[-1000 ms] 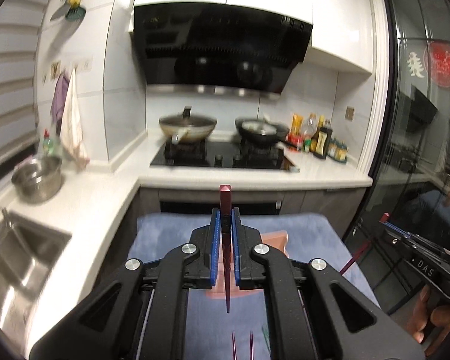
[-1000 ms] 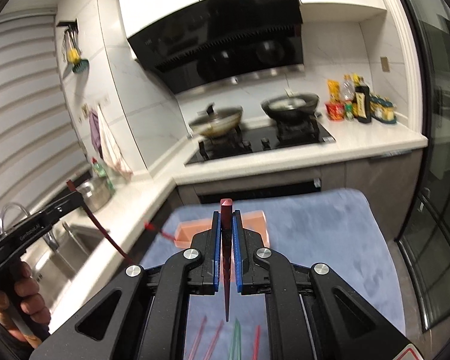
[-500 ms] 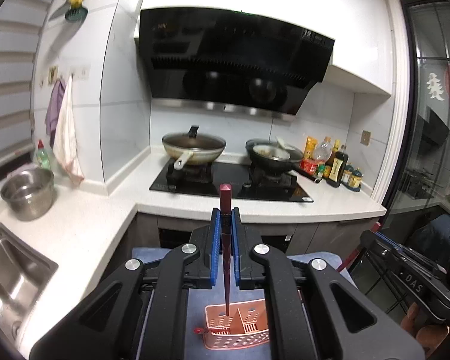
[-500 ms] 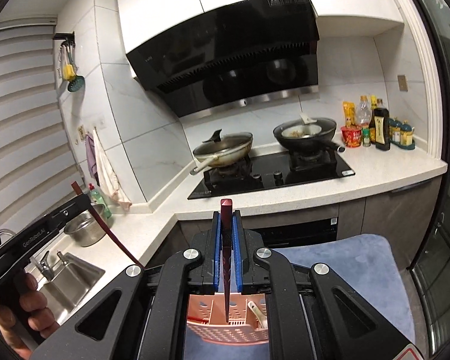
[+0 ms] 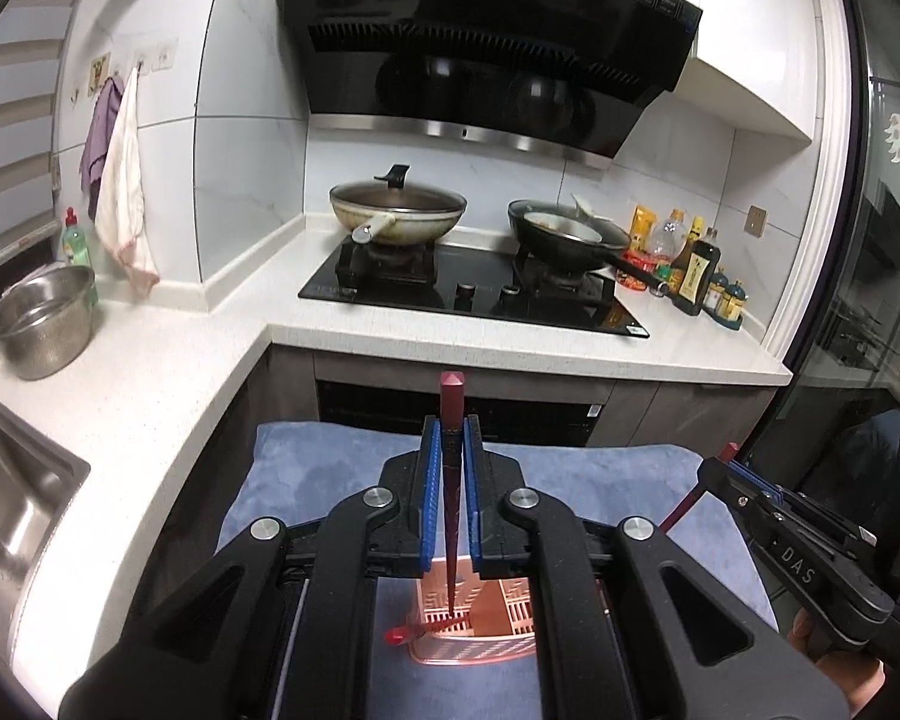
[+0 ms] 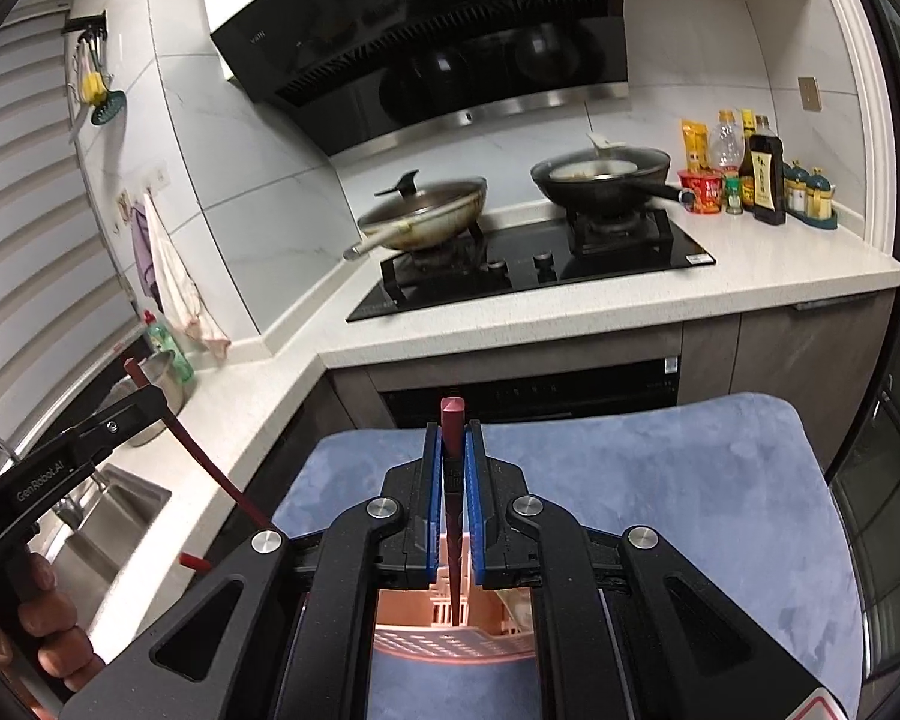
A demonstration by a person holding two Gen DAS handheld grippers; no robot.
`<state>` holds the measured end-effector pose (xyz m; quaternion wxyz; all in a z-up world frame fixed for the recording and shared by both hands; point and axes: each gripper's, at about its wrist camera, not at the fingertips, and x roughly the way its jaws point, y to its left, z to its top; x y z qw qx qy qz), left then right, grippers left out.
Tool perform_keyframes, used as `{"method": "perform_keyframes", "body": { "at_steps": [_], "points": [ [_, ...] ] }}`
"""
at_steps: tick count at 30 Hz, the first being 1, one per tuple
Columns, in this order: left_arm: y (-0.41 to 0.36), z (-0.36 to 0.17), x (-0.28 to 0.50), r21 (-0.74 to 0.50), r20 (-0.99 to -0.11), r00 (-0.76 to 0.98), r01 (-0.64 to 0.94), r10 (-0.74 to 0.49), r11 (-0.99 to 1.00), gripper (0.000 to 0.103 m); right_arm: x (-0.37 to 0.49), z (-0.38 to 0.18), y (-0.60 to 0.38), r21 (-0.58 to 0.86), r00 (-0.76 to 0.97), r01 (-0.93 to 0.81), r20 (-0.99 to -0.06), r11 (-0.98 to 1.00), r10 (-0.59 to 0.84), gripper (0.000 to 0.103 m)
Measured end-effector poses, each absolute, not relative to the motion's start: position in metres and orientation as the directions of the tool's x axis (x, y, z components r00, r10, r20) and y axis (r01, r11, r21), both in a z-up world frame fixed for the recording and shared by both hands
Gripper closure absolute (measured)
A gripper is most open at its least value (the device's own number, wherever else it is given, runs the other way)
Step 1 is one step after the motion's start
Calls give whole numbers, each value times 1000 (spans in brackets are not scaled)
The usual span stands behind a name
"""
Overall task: Organize utensils
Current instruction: 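Carry both dark red chopsticks into the pink holder and open both tools, then withdraw both tools from the holder back over the remaining utensils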
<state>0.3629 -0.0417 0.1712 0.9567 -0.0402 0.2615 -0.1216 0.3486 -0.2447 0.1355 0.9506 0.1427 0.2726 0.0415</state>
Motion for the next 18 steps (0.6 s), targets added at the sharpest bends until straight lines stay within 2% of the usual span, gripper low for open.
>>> {"method": "perform_keyframes", "body": {
  "at_steps": [4, 7, 18],
  "points": [
    [-40, 172, 361, -142, -488, 838, 201, -245, 969, 93, 346, 136, -247, 290, 851, 9, -504, 957, 146, 91],
    [-38, 174, 357, -140, -491, 839, 189, -234, 972, 80, 343, 139, -248, 291, 854, 10, -500, 957, 143, 91],
    [-25, 177, 313, -138, -489, 840, 192, -236, 972, 80, 295, 144, -240, 279, 850, -13, -503, 960, 158, 91]
  ]
}}
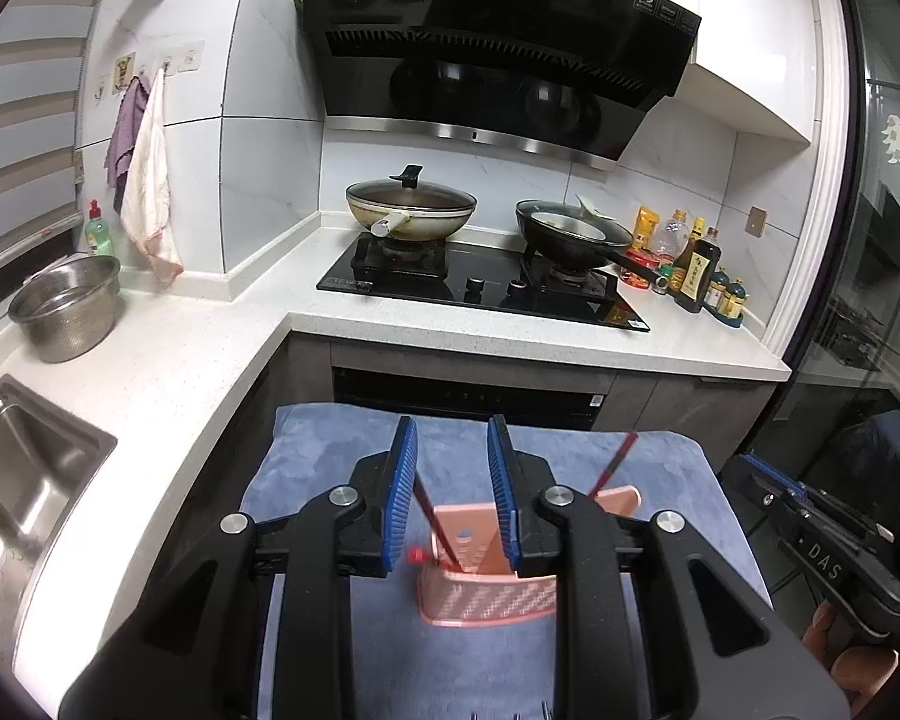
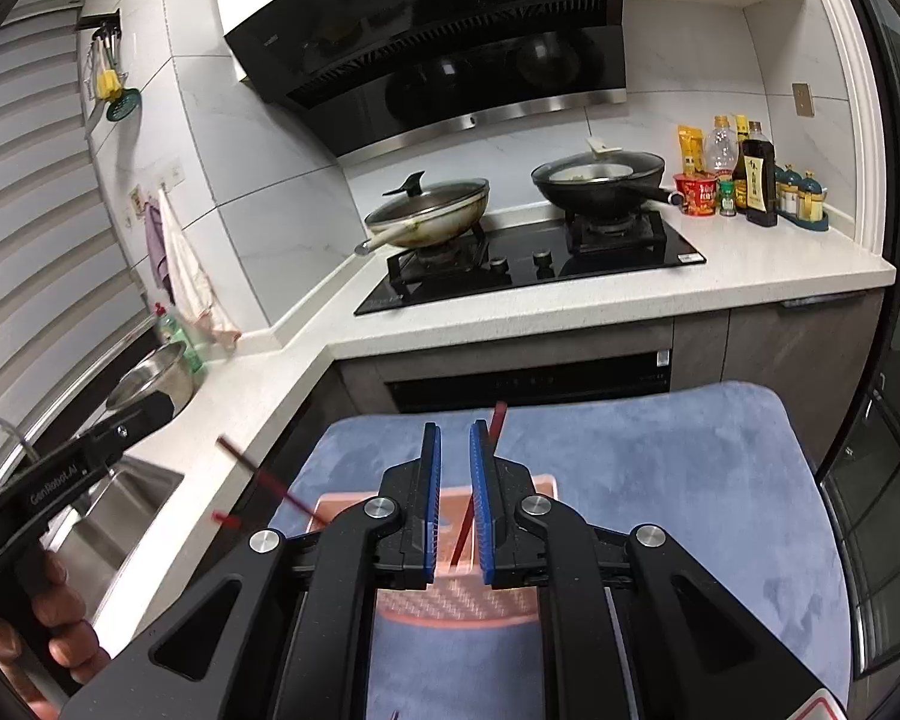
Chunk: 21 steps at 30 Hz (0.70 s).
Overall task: Organize utensils
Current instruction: 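Withdraw both tools from the holder back over the remaining utensils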
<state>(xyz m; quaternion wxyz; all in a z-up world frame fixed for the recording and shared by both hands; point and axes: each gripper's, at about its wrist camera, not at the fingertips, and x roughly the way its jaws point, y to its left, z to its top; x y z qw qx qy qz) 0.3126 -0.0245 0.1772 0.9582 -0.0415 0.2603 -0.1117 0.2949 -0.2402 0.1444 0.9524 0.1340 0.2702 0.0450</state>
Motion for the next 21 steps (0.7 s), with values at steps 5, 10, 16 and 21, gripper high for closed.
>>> {"method": "perform_keyframes", "body": {
  "at_steps": [5, 10, 16, 21],
  "points": [
    [-17, 171, 278, -113, -492, 840, 197, -227, 974, 80, 256, 133, -238, 271, 832, -9, -532, 963, 157, 91],
    [-8, 147, 237, -100, -531, 818, 201, -223, 974, 80, 206, 112, -235, 245, 808, 7, -573, 970, 139, 91],
    [-6, 97, 191, -64, -607, 771, 197, -195, 978, 80, 148, 73, -229, 197, 760, 44, -643, 979, 95, 90],
    [-5, 53, 164, -55, -686, 704, 205, -186, 977, 80, 99, 30, -215, 100, 701, 54, -713, 993, 34, 90]
  ]
}}
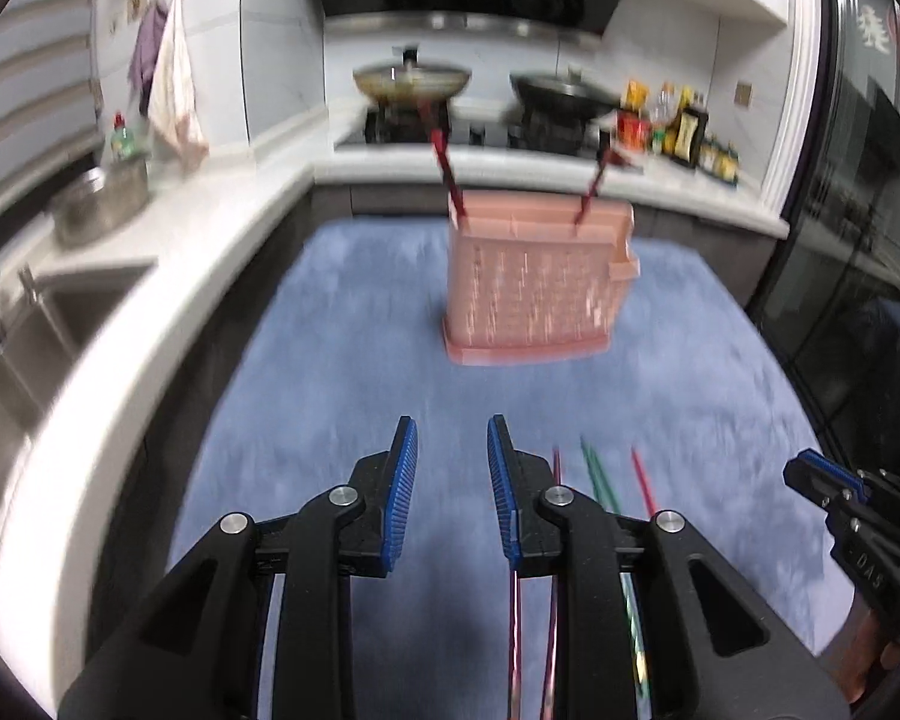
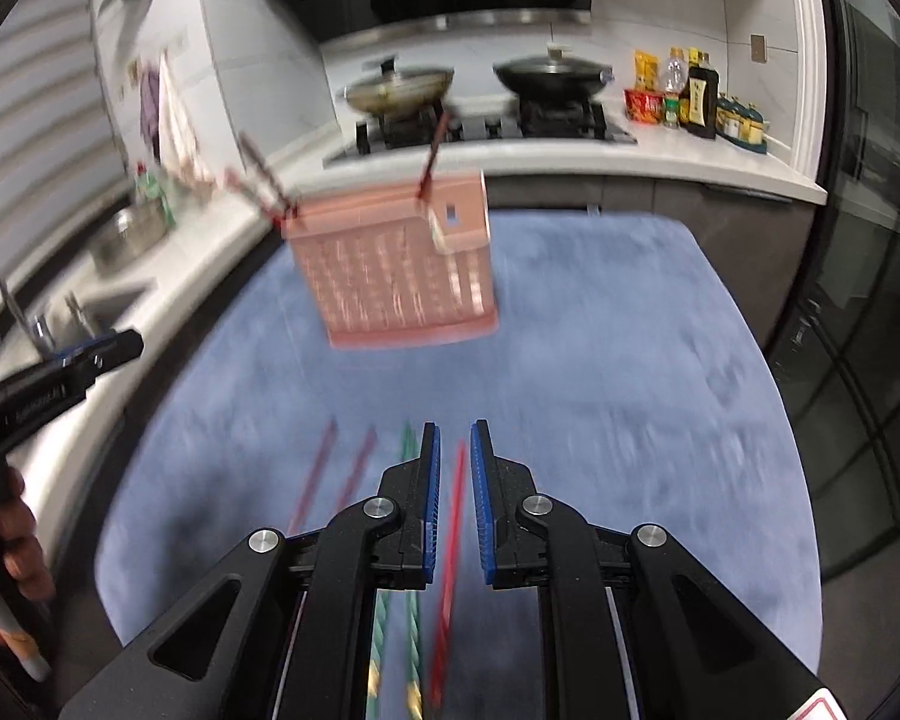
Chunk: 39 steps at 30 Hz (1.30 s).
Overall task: Organize utensils
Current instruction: 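Withdraw both tools from the holder back over the remaining utensils, then grasp a dark red chopstick with the left tool while the right tool grasps a bright red chopstick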
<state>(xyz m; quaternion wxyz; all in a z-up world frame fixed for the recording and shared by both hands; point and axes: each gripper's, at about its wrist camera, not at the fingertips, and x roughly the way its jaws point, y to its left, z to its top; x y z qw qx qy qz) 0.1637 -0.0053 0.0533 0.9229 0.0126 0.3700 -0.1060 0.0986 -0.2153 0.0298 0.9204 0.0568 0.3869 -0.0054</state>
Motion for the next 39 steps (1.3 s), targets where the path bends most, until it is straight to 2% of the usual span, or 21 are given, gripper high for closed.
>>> {"method": "perform_keyframes", "body": {
  "at_steps": [4, 13, 39],
  "points": [
    [-5, 22, 142, -47, -729, 661, 207, -175, 977, 80, 67, -1, -201, 66, 648, 37, -761, 997, 26, 90],
    [-9, -21, 104, -51, -780, 598, 228, -181, 972, 80, 31, -51, -194, 135, 540, 49, -837, 990, 87, 90],
    [-17, -62, 83, -94, -841, 494, 263, -218, 960, 80, 20, -80, -196, 187, 457, 94, -881, 978, 124, 90]
  ]
}}
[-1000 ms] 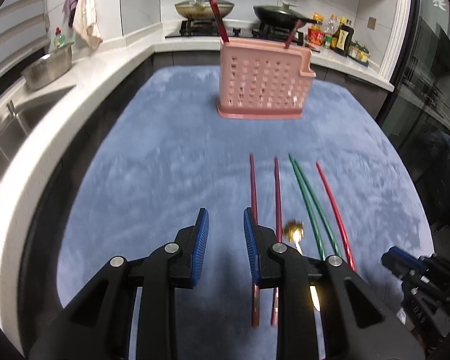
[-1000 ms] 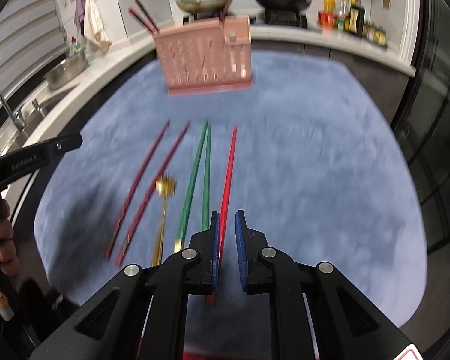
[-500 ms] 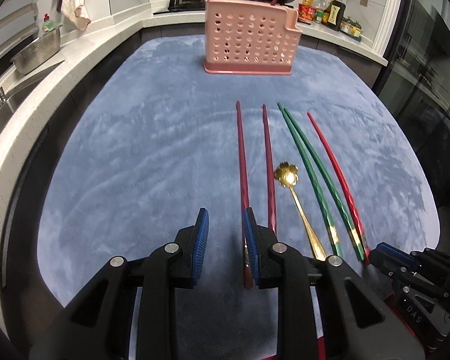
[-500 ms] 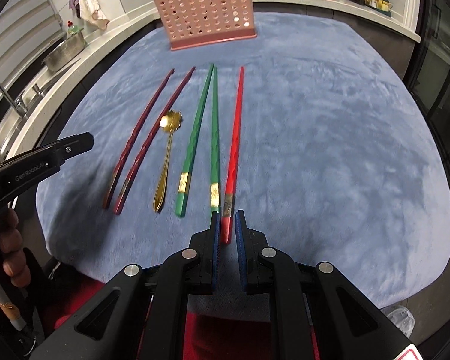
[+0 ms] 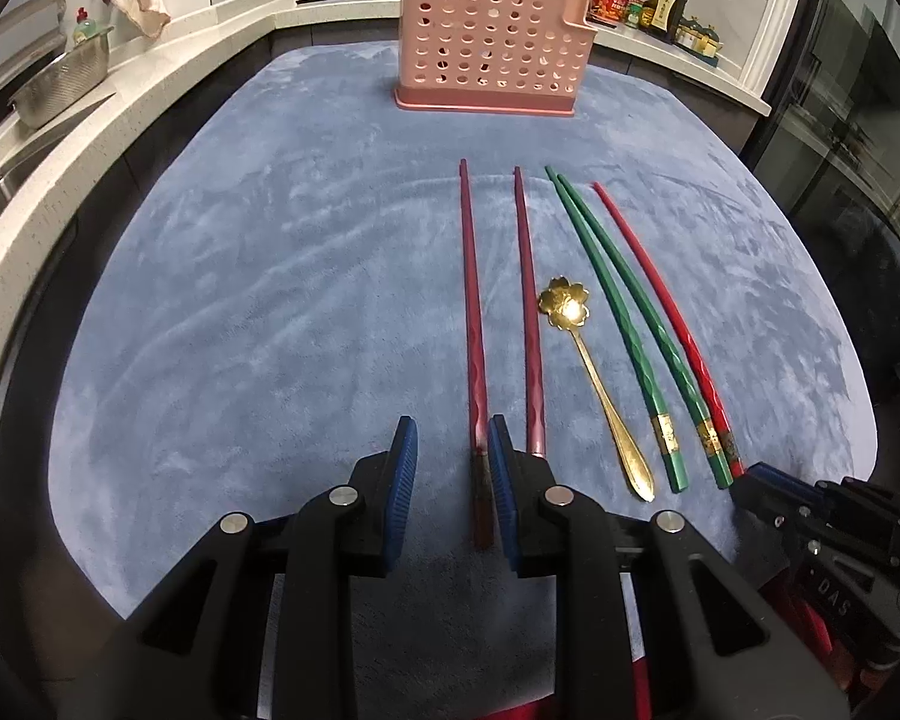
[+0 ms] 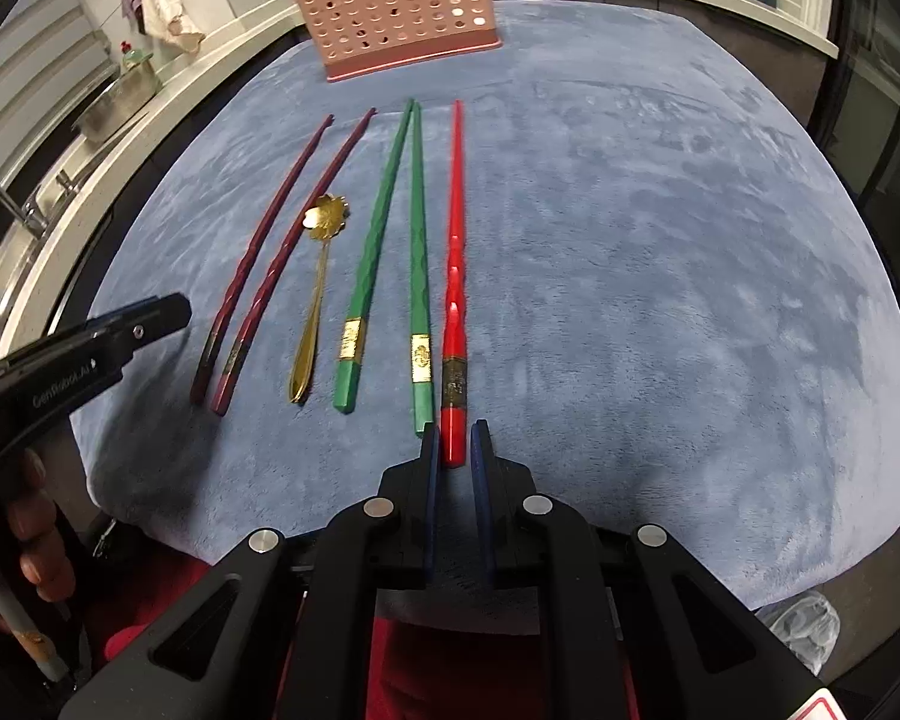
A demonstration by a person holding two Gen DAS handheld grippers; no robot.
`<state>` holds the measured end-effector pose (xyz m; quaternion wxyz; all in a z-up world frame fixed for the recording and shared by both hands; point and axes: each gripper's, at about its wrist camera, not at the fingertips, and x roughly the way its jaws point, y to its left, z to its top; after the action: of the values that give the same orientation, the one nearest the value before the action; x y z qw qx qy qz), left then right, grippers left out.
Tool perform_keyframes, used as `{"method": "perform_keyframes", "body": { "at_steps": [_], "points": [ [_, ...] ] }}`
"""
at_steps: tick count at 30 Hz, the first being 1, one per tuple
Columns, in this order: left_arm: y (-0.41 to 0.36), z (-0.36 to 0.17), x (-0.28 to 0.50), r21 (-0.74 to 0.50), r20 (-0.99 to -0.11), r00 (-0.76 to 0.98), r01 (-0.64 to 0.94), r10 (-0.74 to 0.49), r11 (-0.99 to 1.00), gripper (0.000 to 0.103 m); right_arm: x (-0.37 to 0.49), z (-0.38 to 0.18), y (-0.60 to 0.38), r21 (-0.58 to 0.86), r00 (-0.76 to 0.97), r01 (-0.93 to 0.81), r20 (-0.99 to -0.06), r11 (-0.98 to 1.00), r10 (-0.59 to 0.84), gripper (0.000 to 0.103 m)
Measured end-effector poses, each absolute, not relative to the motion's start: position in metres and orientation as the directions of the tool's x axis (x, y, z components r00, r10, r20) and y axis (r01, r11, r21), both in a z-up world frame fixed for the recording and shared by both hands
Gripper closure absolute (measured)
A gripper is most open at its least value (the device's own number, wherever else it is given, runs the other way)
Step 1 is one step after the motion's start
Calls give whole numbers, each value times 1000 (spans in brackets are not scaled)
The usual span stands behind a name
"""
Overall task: Organize utensils
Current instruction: 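Grasp a dark red chopstick with the left tool while the right tool grasps a bright red chopstick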
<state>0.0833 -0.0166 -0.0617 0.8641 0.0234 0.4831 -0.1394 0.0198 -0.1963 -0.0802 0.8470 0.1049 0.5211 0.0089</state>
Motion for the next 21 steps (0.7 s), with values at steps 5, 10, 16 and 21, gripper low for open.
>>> {"method": "perform_keyframes", "body": {
  "at_steps": [5, 10, 16, 21],
  "points": [
    [-19, -65, 81, -103, -849, 477, 273, -228, 956, 80, 24, -81, -201, 199, 458, 111, -880, 974, 128, 90],
    [-19, -69, 79, -110, -856, 462, 273, -231, 956, 80, 29, -81, -199, 187, 464, 104, -878, 977, 119, 90],
    [-18, -78, 78, -127, -869, 434, 271, -239, 954, 80, 34, -81, -199, 183, 469, 101, -875, 978, 116, 90],
    [-18, -85, 78, -136, -878, 414, 265, -240, 955, 80, 39, -82, -197, 183, 471, 98, -874, 978, 117, 90]
  ]
}}
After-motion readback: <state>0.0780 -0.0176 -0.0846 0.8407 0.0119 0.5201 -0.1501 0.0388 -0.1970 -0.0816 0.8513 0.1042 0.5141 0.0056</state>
